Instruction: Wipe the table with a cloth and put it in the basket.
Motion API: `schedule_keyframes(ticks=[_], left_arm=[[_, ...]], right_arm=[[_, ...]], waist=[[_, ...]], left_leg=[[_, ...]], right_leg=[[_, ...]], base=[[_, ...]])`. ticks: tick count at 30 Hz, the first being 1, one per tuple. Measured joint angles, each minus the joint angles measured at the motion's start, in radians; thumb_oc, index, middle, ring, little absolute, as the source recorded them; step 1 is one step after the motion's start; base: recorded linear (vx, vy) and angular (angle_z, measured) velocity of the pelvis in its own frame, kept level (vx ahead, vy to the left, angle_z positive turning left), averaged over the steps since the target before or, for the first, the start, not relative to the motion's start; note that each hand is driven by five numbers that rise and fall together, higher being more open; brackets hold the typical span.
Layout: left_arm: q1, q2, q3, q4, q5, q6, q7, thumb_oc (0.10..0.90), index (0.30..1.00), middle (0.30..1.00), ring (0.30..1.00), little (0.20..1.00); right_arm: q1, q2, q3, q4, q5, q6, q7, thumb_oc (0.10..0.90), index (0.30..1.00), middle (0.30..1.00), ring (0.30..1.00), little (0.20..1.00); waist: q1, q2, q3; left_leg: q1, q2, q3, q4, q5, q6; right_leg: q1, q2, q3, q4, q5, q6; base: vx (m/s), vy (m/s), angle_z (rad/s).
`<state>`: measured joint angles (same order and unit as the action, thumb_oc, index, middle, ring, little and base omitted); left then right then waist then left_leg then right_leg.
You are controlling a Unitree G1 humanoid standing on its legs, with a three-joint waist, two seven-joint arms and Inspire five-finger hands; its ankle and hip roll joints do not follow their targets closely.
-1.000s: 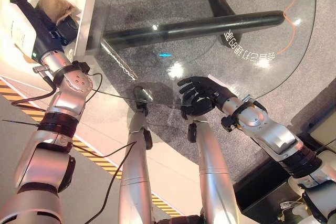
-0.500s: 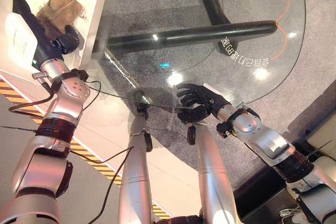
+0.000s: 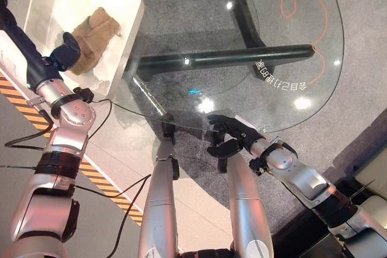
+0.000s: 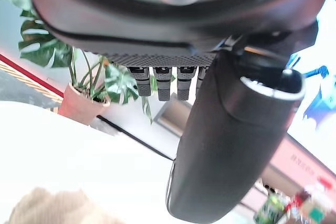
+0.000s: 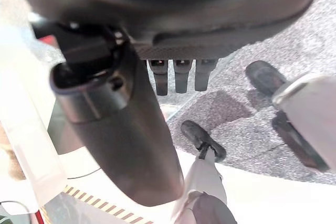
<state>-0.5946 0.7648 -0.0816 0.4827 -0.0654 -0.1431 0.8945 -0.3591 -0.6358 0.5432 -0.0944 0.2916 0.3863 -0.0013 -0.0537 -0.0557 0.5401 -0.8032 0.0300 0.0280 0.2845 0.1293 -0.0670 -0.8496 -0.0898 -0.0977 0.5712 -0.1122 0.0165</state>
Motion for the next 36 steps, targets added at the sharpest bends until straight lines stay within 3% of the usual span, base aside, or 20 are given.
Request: schedule_keyframes(ticks=[8, 17, 21, 25, 27, 30, 33, 36], left_arm=[[0.323, -0.043, 0.079, -0.179, 0.002, -0.026, -0.093, 0.800, 0.900, 0.900, 0.900, 0.900], [0.513, -0.192, 0.096, -0.219, -0.084, -0.038, -0.259, 0.800, 0.900, 0.900, 0.900, 0.900], [0.561, -0.269, 0.077, -0.217, -0.159, -0.036, -0.377, 0.800, 0.900, 0.900, 0.900, 0.900], [0.619, -0.353, 0.015, -0.146, -0.203, -0.027, -0.467, 0.800, 0.900, 0.900, 0.900, 0.900], [0.691, -0.382, -0.033, -0.109, -0.236, -0.017, -0.530, 0.800, 0.900, 0.900, 0.900, 0.900], [0.733, -0.433, -0.067, 0.010, -0.272, 0.000, -0.591, 0.800, 0.900, 0.900, 0.900, 0.900], [0.762, -0.478, -0.107, 0.129, -0.316, 0.030, -0.625, 0.800, 0.900, 0.900, 0.900, 0.900], [0.748, -0.518, -0.136, 0.253, -0.363, 0.063, -0.631, 0.800, 0.900, 0.900, 0.900, 0.900]], right_arm=[[0.192, 0.006, -0.092, -0.011, -0.066, -0.082, 0.022, 0.800, 0.900, 0.900, 0.900, 0.900], [0.301, 0.070, -0.144, 0.124, -0.076, -0.200, 0.074, 0.800, 0.900, 0.900, 0.900, 0.900], [0.363, 0.128, -0.181, 0.188, -0.094, -0.225, 0.088, 0.800, 0.900, 0.900, 0.900, 0.900], [0.402, 0.154, -0.201, 0.280, -0.094, -0.228, 0.102, 0.800, 0.900, 0.900, 0.900, 0.900], [0.448, 0.169, -0.212, 0.331, -0.092, -0.230, 0.104, 0.800, 0.900, 0.900, 0.900, 0.900], [0.468, 0.200, -0.215, 0.441, -0.089, -0.244, 0.102, 0.800, 0.900, 0.900, 0.900, 0.900], [0.480, 0.247, -0.209, 0.545, -0.081, -0.246, 0.073, 0.800, 0.900, 0.900, 0.900, 0.900], [0.468, 0.291, -0.204, 0.659, -0.081, -0.246, 0.051, 0.800, 0.900, 0.900, 0.900, 0.900]], waist=[[0.033, 0.002, 0.001], [0.063, 0.011, 0.001], [0.073, 0.036, -0.014], [0.073, 0.073, -0.065], [0.068, 0.078, -0.139], [0.060, 0.074, -0.207], [0.052, 0.060, -0.312], [0.051, 0.049, -0.350]], left_leg=[[0.181, 0.000, -0.005, -0.068, -0.002, -0.004], [0.476, 0.002, -0.008, -0.178, 0.001, 0.001], [0.573, 0.003, -0.008, -0.232, -0.005, -0.004], [0.623, 0.006, -0.009, -0.256, -0.002, 0.004], [0.648, 0.009, -0.009, -0.270, -0.010, 0.002], [0.710, 0.016, -0.007, -0.274, -0.029, 0.003], [0.721, 0.022, -0.006, -0.275, -0.047, 0.001], [0.759, 0.030, -0.005, -0.288, -0.050, -0.001]], right_leg=[[0.175, 0.002, -0.006, -0.054, -0.015, 0.009], [0.468, 0.006, -0.016, -0.165, -0.027, 0.021], [0.561, 0.006, -0.022, -0.207, -0.029, 0.025], [0.619, 0.009, -0.029, -0.244, -0.027, 0.024], [0.647, 0.012, -0.031, -0.266, -0.033, 0.024], [0.722, 0.019, -0.033, -0.303, -0.038, 0.024], [0.731, 0.025, -0.032, -0.314, -0.053, 0.026], [0.769, 0.032, -0.031, -0.331, -0.053, 0.023]], base=[[-0.05, -0.106, 0.02], [0.00, -0.100, 0.01], [0.06, -0.090, 0.02], [0.08, -0.086, 0.02], [0.10, -0.076, 0.00], [0.07, -0.070, -0.01], [0.03, -0.073, -0.04], [0.01, -0.074, -0.05]])
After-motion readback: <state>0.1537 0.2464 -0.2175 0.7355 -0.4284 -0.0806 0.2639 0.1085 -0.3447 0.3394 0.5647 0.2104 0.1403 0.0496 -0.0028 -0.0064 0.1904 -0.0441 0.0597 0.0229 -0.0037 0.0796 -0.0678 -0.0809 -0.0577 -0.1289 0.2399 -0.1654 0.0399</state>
